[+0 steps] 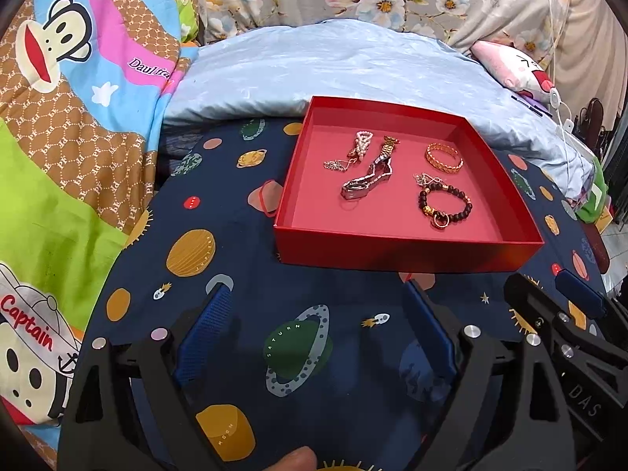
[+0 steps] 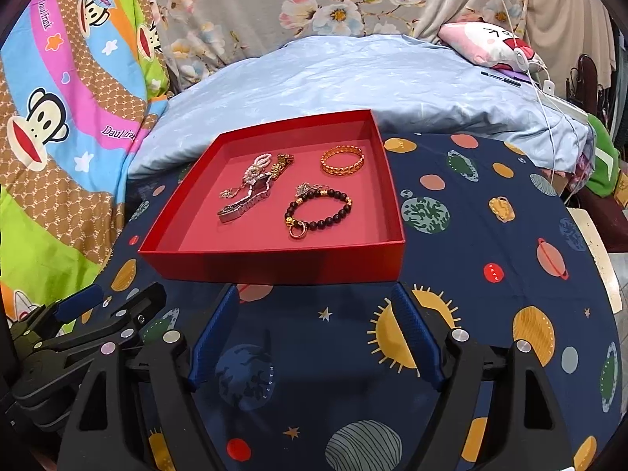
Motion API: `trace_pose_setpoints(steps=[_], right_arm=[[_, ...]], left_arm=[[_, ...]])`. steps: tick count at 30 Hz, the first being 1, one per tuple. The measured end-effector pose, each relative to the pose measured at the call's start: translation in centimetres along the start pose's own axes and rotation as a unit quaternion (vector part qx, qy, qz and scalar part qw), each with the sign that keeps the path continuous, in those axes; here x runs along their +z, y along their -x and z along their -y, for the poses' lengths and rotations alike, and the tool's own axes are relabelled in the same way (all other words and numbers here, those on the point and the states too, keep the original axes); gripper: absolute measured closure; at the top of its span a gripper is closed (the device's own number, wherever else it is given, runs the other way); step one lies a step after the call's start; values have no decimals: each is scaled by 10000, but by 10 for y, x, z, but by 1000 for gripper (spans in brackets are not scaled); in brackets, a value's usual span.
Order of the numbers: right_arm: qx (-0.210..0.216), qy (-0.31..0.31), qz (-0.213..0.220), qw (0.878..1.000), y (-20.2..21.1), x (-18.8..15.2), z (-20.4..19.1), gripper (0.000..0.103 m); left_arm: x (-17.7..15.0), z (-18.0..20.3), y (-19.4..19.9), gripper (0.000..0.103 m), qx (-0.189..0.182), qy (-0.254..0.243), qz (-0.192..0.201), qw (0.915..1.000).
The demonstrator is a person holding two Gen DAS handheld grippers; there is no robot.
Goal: Organize jewelry
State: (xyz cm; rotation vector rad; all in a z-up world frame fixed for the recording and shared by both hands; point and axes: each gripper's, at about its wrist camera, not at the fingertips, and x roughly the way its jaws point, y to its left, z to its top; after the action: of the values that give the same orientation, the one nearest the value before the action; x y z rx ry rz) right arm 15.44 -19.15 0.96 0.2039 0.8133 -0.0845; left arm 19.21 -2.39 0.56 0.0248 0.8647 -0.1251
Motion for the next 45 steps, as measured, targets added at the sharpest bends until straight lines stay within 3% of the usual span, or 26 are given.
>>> trace_pose_setpoints(steps=[45], right_arm=[[-150, -3, 93, 9998, 3, 8, 3, 25]], left_arm=[[9, 4, -2, 17, 164, 4, -48, 9999]])
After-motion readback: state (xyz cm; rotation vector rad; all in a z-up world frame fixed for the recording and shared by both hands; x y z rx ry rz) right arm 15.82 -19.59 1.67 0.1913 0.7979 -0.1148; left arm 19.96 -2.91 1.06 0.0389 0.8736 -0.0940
